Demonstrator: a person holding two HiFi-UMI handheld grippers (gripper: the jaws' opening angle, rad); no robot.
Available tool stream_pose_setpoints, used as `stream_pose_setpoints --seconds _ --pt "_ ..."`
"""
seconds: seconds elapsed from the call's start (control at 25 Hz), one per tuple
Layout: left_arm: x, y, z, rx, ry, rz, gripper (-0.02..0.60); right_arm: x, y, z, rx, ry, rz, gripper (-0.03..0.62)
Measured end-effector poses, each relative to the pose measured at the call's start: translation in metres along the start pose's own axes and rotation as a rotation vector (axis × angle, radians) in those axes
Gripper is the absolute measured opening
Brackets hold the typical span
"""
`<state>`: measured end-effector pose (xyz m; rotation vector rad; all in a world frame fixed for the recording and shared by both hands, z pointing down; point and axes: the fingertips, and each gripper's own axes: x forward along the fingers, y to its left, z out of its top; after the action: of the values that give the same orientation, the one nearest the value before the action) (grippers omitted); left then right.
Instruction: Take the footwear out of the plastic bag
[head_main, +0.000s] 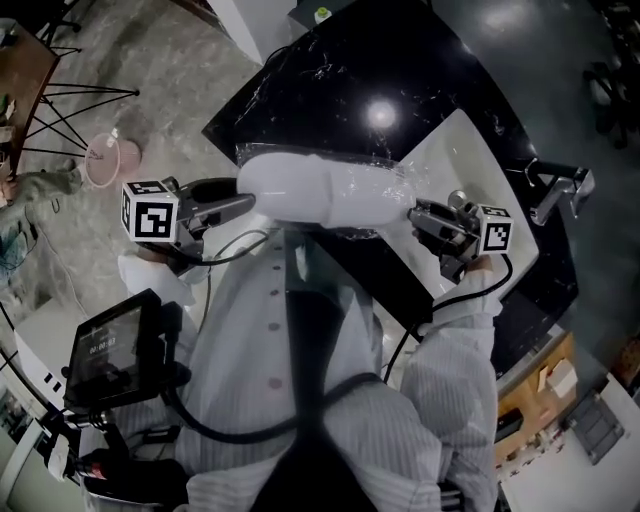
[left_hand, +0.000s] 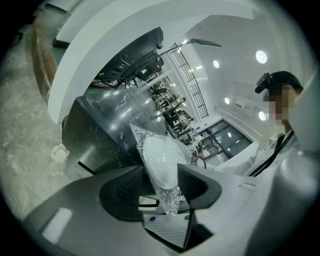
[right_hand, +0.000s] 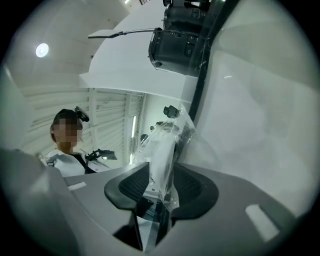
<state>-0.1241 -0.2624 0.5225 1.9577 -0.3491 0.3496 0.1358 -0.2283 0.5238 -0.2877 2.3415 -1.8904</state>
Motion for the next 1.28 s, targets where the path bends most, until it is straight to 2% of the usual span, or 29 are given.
stream_pose_setpoints --seconds 0.08,0.16,0.28,0.48,0.52,0.68,0.84,1.0,1.12,1.28 --pt "0.004 -0.001 -0.001 0.002 0.017 0.001 0.195 0.009 0.0 0.0 -0.004 0.023 0.011 0.163" --pt "0.006 0.0 -0.001 -0.001 0.016 0.012 0.148 0.017 0.001 0.001 -0.007 0.035 0.025 0.161" --pt "0.002 -0.005 0.0 0.002 0.024 0.022 0.128 0.024 0.005 0.003 -0.016 0.046 0.038 0.161" --pt "0.004 -0.03 0.009 0.051 0.013 -0.069 0.071 0.033 0.015 0.003 -0.058 0.078 0.046 0.15" --pt "0.004 -0.033 0.014 0.062 0.002 -0.072 0.067 0.034 0.018 0.005 -0.077 0.07 0.039 0.128" --pt "0.001 -0.049 0.041 0.132 -0.056 -0.075 0.064 0.029 0.047 0.023 -0.204 -0.001 -0.002 0.115" --pt "-0.001 -0.07 0.061 0.206 -0.073 -0.094 0.069 0.021 0.083 0.037 -0.326 -0.043 -0.04 0.1" --pt "0.002 -0.082 0.073 0.268 -0.079 -0.116 0.071 0.004 0.103 0.043 -0.393 -0.07 -0.057 0.095" --pt "-0.002 -0.082 0.078 0.287 -0.088 -0.09 0.011 -0.016 0.114 0.044 -0.43 -0.125 -0.091 0.094" --pt "-0.013 -0.077 0.094 0.301 -0.148 -0.032 0.0 -0.046 0.125 0.045 -0.486 -0.246 -0.205 0.094"
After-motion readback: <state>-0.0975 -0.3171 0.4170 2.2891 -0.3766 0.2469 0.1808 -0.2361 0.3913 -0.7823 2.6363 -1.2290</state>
